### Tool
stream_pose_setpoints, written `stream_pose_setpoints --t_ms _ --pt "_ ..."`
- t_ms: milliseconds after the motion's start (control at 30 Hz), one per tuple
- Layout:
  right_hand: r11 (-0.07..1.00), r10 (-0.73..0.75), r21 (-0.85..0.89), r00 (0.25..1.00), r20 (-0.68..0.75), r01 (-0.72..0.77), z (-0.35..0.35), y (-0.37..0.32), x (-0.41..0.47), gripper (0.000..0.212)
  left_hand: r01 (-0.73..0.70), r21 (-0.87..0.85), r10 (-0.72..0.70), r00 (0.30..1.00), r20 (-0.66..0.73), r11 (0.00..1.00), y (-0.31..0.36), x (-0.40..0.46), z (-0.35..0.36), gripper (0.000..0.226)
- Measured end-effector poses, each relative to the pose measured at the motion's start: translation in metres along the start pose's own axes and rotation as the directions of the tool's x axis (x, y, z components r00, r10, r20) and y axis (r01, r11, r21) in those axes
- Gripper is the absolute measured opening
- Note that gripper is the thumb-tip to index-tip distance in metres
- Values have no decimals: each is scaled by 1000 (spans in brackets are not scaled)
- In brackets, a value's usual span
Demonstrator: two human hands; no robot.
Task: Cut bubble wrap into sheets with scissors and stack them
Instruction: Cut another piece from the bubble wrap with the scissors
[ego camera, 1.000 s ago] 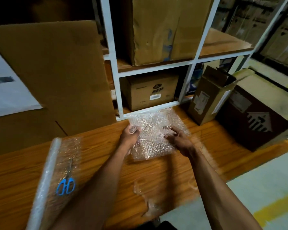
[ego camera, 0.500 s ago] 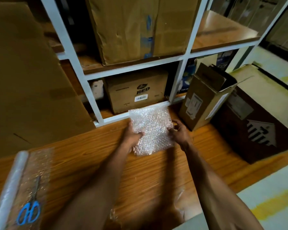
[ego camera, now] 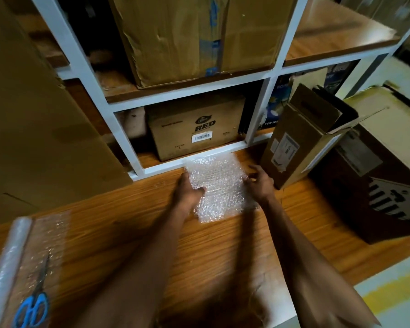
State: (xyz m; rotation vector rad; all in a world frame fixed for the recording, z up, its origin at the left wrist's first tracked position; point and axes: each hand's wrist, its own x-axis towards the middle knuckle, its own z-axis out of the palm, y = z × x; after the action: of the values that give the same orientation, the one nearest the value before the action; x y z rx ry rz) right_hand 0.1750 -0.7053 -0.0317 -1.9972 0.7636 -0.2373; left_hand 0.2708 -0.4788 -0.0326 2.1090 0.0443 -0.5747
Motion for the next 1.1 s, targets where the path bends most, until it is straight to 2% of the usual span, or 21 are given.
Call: stream_pose_setpoints --t_ms 200,400,467,567,633,700,800,933,1100 --pt "990 -56 -131 997 -52 49 9 18 -8 49 2 91 1 999 -33 996 -10 2 -3 86" --pt "974 -115 -209 987 -115 89 12 13 -21 46 -18 92 18 1000 -3 996 -11 -1 -6 84" --pt "932 -174 -337 981 -88 136 13 10 -29 44 -34 133 33 999 14 991 -11 -4 -7 85" --pt "864 -241 -448 970 34 231 24 10 -44 37 -74 178 75 997 -2 981 -13 -10 -11 80" --pt "816 -220 -525 970 105 242 32 12 -55 34 -88 211 90 996 -3 974 -18 -17 -15 78" --pt "790 -158 -581 981 113 194 38 7 -67 37 -81 220 80 997 12 972 -24 -23 -23 76" --pt "789 -151 -593 986 68 161 44 -8 -84 40 -88 216 84 996 29 972 -34 -34 -43 55" --pt "792 -217 -563 971 101 236 62 -33 -109 44 -130 250 128 992 24 959 -56 -58 -74 21" --pt "807 -266 -503 951 159 310 112 -71 -165 38 -124 271 135 991 -23 955 -94 -92 -122 11"
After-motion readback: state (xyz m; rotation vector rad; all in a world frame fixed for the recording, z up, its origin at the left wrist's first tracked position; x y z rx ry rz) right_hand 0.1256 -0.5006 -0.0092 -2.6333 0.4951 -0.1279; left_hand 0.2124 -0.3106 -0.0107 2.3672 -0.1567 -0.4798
